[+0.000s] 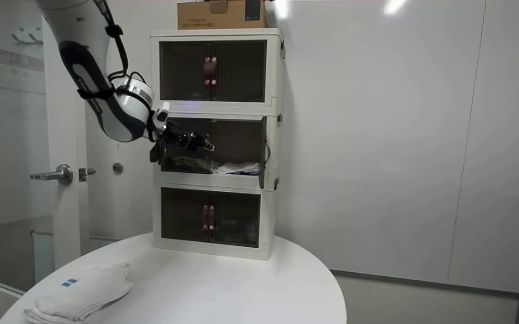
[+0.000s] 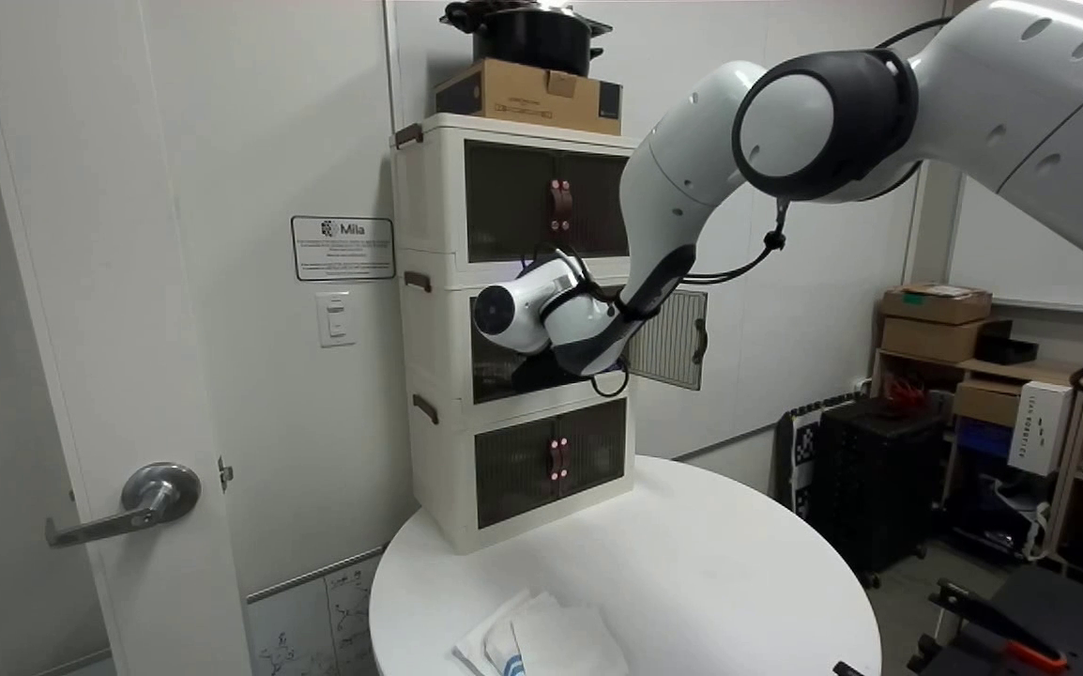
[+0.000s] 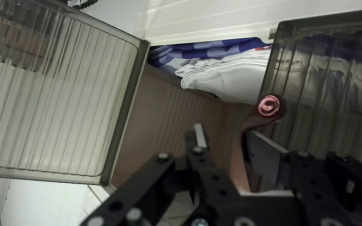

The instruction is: Open the right and left middle cabinet doors, respectively

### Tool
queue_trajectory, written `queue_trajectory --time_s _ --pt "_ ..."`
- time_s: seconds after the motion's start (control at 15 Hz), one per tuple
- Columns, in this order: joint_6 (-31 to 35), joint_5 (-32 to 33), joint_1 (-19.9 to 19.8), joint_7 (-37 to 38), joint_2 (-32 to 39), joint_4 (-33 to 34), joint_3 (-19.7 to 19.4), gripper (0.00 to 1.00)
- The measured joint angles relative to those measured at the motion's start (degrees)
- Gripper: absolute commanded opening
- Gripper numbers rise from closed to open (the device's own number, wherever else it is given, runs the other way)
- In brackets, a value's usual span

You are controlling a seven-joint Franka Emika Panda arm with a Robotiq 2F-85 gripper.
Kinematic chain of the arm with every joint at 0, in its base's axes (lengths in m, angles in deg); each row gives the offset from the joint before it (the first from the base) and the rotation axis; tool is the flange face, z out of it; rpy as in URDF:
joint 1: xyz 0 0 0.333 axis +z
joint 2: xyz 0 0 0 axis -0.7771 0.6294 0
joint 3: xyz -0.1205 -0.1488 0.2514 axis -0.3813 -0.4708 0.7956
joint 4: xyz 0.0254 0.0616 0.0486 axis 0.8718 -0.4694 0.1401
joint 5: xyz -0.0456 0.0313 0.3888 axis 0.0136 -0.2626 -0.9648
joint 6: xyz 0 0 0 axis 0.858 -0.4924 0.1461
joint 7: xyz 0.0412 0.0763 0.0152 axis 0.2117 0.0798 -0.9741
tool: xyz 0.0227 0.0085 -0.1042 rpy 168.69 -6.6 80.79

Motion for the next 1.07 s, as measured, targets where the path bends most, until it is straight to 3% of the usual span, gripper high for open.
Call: queue_trajectory --time_s 0.13,0.6,1.07 --pt "0.77 0.24 0.04 0.00 -0.09 -0.07 0.15 0.05" --pt "0.45 0.46 0.43 -0.48 -0.20 -0.31 0.41 0.11" --pt "-5.74 0.59 2.66 -4.77 -1.86 -5.69 1.59 0.10"
